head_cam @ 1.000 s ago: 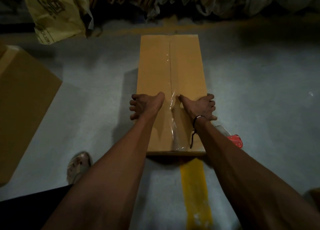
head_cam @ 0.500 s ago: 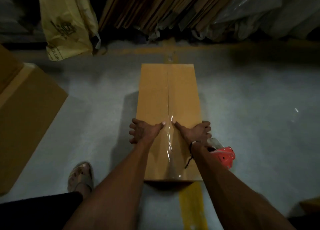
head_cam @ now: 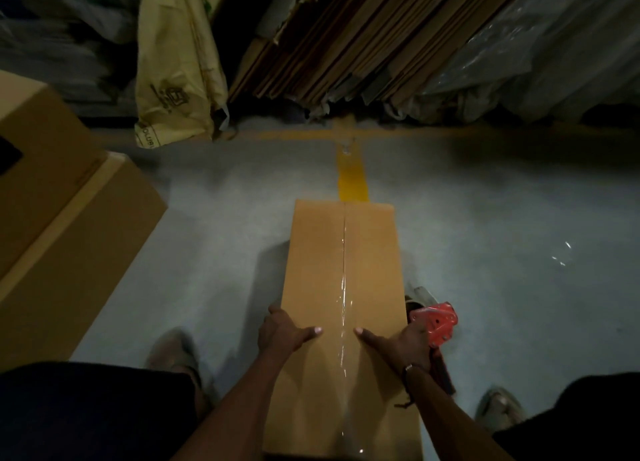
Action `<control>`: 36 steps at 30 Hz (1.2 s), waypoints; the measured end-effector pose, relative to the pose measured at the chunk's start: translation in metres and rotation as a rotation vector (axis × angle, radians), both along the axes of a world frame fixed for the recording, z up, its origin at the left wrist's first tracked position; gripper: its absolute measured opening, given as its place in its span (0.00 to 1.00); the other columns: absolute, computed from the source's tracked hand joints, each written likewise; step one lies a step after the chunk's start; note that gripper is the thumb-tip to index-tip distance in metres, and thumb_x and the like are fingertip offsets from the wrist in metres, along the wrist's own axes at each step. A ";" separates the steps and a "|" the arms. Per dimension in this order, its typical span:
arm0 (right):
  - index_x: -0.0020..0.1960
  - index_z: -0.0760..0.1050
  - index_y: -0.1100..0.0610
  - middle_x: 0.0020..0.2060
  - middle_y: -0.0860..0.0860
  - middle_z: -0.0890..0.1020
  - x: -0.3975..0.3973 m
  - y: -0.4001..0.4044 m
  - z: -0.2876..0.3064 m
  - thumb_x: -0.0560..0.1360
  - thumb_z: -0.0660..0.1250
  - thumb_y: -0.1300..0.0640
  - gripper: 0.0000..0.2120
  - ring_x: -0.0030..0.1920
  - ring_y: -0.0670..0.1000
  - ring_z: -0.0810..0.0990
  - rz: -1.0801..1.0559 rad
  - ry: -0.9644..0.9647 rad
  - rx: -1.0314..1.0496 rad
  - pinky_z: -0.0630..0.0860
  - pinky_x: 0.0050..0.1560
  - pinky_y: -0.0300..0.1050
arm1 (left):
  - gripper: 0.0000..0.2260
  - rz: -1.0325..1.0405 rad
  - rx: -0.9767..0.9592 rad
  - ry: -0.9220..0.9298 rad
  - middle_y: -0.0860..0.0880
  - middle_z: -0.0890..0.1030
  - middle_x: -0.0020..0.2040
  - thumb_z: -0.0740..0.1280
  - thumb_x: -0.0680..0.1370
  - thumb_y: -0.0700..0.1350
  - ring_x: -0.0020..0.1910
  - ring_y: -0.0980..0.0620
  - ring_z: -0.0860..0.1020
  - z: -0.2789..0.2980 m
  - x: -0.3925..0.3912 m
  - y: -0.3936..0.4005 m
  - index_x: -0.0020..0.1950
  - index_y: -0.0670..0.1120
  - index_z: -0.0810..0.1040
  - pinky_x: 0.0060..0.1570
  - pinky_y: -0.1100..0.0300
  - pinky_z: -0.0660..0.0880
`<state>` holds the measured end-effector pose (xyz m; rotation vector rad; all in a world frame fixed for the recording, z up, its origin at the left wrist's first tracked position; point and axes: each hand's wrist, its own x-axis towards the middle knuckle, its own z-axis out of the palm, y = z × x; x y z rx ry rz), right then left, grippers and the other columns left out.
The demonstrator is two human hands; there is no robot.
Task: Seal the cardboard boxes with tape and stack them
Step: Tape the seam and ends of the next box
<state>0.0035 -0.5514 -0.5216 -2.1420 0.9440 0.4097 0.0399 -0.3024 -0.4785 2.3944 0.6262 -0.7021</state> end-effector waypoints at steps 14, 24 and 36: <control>0.75 0.58 0.51 0.67 0.56 0.74 0.036 0.022 0.041 0.35 0.79 0.28 0.73 0.65 0.62 0.75 0.191 -0.146 0.032 0.77 0.63 0.63 | 0.36 0.196 -0.090 0.030 0.35 0.74 0.70 0.71 0.77 0.61 0.64 0.34 0.77 0.016 0.020 0.026 0.73 0.38 0.66 0.57 0.43 0.80; 0.73 0.66 0.42 0.63 0.54 0.78 0.160 0.078 0.112 0.61 0.71 0.24 0.46 0.66 0.59 0.74 0.648 -0.257 -0.294 0.69 0.67 0.57 | 0.31 0.786 -0.756 0.225 0.41 0.81 0.62 0.68 0.70 0.63 0.58 0.38 0.81 0.022 -0.033 0.032 0.66 0.47 0.76 0.34 0.51 0.81; 0.79 0.62 0.45 0.71 0.55 0.72 0.201 0.093 0.073 0.75 0.60 0.28 0.38 0.71 0.60 0.67 0.966 -0.265 -0.527 0.56 0.75 0.62 | 0.30 0.817 -0.704 0.179 0.40 0.78 0.61 0.61 0.81 0.66 0.49 0.37 0.82 0.003 -0.041 0.010 0.67 0.40 0.72 0.35 0.48 0.82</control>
